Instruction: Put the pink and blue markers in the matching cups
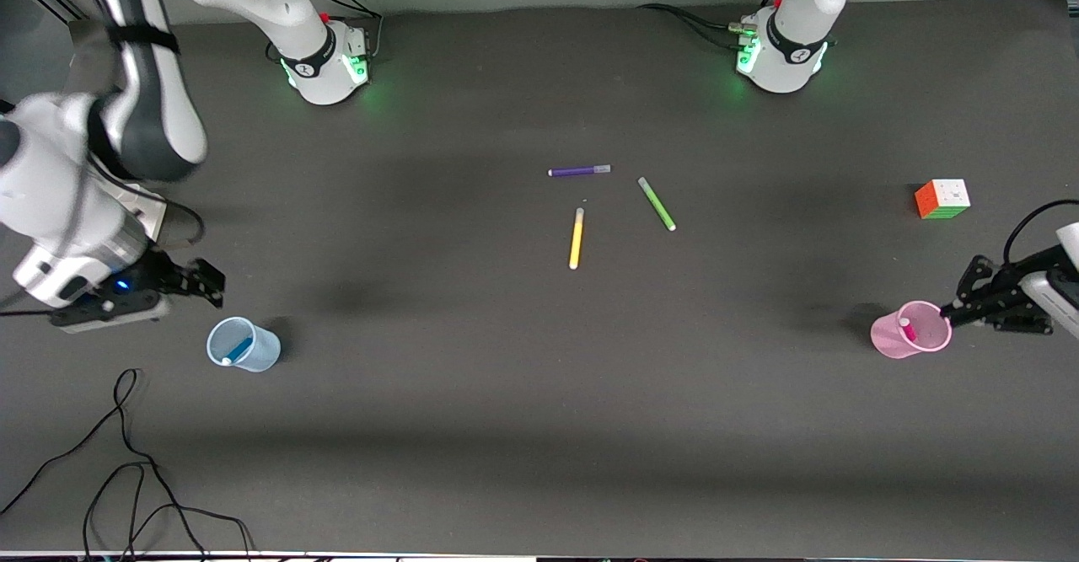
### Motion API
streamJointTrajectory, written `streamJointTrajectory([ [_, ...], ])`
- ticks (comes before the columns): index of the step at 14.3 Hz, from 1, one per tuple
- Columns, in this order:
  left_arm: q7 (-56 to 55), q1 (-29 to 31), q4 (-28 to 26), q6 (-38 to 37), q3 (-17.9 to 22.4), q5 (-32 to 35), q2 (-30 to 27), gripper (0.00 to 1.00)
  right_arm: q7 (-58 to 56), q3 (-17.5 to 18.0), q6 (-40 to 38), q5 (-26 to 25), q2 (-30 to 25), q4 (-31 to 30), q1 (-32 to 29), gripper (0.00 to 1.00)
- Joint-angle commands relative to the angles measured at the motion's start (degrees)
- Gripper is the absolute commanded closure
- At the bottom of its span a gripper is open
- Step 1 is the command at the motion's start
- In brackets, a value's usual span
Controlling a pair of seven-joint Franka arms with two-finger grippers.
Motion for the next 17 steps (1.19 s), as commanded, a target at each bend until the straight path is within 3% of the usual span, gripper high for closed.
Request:
streamJointTrajectory([
  [1, -22.54, -3.22, 5.37, -9.27, 0.41, 8.74, -2.21, 0.81, -0.14, 0.39, -9.85, 0.97, -2.52, 4.97, 0.59, 0.00],
  [4, -44.00, -8.49, 12.22, -18.94, 0.33, 16.83, -2.92, 0.78, -0.05, 1.62, -19.42, 0.88, -6.30, 9.37, 0.59, 0.00],
  [6, -53.41, -11.65, 15.05, -24.31, 0.33, 19.57, -2.92, 0.70, 1.61, 1.80, -26.37, 0.71, -9.28, 11.74, 0.59, 0.00],
  [7, -59.81, -12.97, 15.93, -25.64, 0.24, 19.75, -3.09, 0.57, 2.05, 1.80, -28.66, 0.71, -11.39, 11.41, 0.59, 0.00],
  [8, -64.32, -14.47, 16.98, -26.79, 0.24, 19.84, -3.10, 0.19, 2.14, 2.15, -29.56, 0.36, -13.85, 10.53, 0.68, 0.00],
  [9, -66.01, -15.44, 17.86, -28.54, 0.33, 19.84, -3.10, 0.00, 3.28, 4.41, -30.35, -0.17, -16.22, 8.87, -0.10, 0.00],
  [10, -66.29, -15.88, 18.83, -29.60, 0.24, 20.10, -3.10, 0.00, 5.81, 8.35, -30.71, -0.95, -18.42, 7.37, -3.42, 0.00],
  [12, -66.38, -17.90, 20.15, -32.06, 0.24, 24.30, -3.36, 0.00, 8.99, 20.98, -30.36, -1.31, -21.85, 3.77, -14.56, 0.00],
  [13, -66.03, -18.78, 20.24, -33.55, 0.24, 27.02, -3.62, 0.00, 9.09, 23.31, -29.40, -0.79, -22.13, 2.71, -17.48, 0.00],
  [17, -65.77, -19.84, 17.26, -32.60, -0.90, 28.37, -6.08, 0.00, 8.65, 23.42, -26.05, -0.52, -19.85, 1.47, -17.60, 0.00],
])
